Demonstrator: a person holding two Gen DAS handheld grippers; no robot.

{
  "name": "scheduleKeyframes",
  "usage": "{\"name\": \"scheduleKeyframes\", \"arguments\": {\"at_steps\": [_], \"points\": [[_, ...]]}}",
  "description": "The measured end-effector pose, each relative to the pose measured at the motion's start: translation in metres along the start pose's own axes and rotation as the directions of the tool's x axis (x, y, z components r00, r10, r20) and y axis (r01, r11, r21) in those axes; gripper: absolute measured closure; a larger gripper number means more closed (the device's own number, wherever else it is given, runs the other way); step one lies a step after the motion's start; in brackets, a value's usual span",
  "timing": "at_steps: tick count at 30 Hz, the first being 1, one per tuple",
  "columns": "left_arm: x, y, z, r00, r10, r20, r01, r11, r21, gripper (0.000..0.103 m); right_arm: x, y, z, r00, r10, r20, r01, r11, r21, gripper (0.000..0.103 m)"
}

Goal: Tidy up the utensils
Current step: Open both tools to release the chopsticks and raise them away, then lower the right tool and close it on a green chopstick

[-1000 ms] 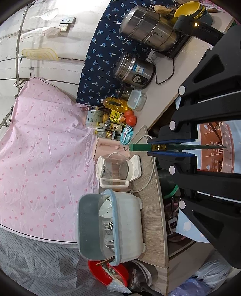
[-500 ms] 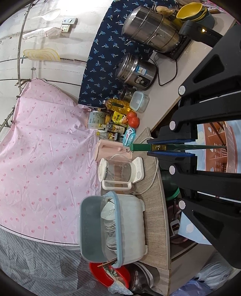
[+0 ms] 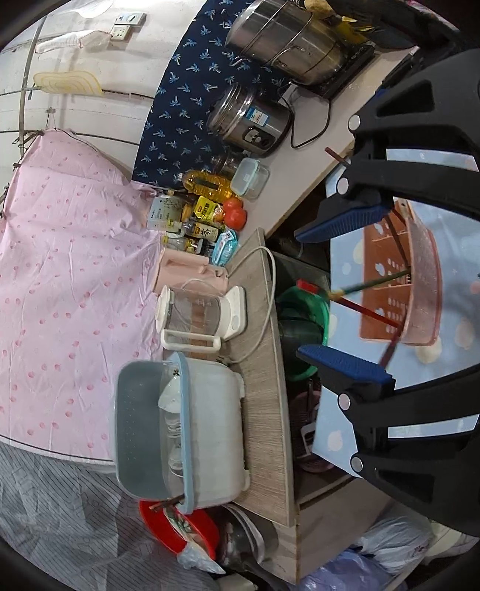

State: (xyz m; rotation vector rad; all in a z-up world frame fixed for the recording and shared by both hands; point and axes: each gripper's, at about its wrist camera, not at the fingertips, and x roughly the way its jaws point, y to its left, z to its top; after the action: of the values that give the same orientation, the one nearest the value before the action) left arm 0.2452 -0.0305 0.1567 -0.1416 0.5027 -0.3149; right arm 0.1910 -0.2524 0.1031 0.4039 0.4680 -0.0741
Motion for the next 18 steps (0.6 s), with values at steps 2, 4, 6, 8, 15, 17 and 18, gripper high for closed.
{"name": "scheduleKeyframes", "arguments": {"at_steps": [2, 4, 6, 8, 15, 17, 18], "points": [[-0.009, 0.003, -0.01, 1.0, -0.004, -0.015, 0.004, 1.0, -0.008, 0.046, -0.012, -0.002, -0.006, 1.0, 0.001, 0.002, -0.001, 1.0, 0.001, 0.058], [-0.018, 0.005, -0.022, 0.999, -0.003, -0.034, 0.003, 1.0, -0.006, 0.043, -0.026, -0.002, -0.014, 1.0, -0.003, -0.001, 0.003, 1.0, -0.012, 0.056], [-0.028, 0.006, -0.039, 0.998, 0.002, -0.058, -0.001, 1.0, 0.01, 0.042, -0.042, -0.002, -0.026, 1.0, -0.011, -0.009, 0.011, 1.0, -0.028, 0.056], [-0.037, 0.008, -0.057, 0.996, 0.01, -0.089, -0.008, 1.0, 0.017, 0.041, -0.057, -0.005, -0.041, 1.0, -0.019, -0.024, 0.018, 0.999, -0.038, 0.055], [-0.059, 0.012, -0.137, 0.97, 0.027, -0.24, -0.015, 0.999, 0.052, 0.041, -0.098, -0.02, -0.117, 0.987, -0.044, -0.155, 0.036, 0.998, -0.052, 0.055], [-0.065, 0.014, -0.163, 0.956, 0.037, -0.29, -0.023, 0.998, 0.052, 0.041, -0.107, -0.022, -0.142, 0.979, -0.061, -0.197, 0.048, 0.996, -0.071, 0.055], [-0.068, 0.015, -0.174, 0.95, 0.035, -0.31, -0.02, 0.999, 0.05, 0.041, -0.111, -0.023, -0.152, 0.975, -0.072, -0.212, 0.055, 0.995, -0.086, 0.055]]}}
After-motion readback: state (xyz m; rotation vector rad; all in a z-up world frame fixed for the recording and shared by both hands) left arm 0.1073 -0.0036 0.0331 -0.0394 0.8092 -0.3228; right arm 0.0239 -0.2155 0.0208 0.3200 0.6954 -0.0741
